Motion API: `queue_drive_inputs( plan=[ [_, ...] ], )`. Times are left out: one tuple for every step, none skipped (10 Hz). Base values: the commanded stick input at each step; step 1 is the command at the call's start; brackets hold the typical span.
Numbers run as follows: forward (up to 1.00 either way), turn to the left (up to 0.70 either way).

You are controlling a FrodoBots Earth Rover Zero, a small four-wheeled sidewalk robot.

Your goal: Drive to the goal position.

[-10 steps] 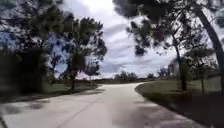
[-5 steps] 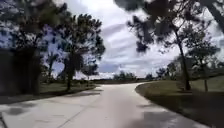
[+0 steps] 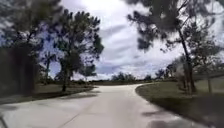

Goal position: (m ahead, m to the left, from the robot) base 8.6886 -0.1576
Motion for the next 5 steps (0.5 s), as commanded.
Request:
queue_drive_inputs(
  plan=[
    [0.85, 0.00],
    [0.85, 0.00],
    [0.85, 0.00],
    [0.85, 0.00],
    [0.85, 0.00]
  ],
)
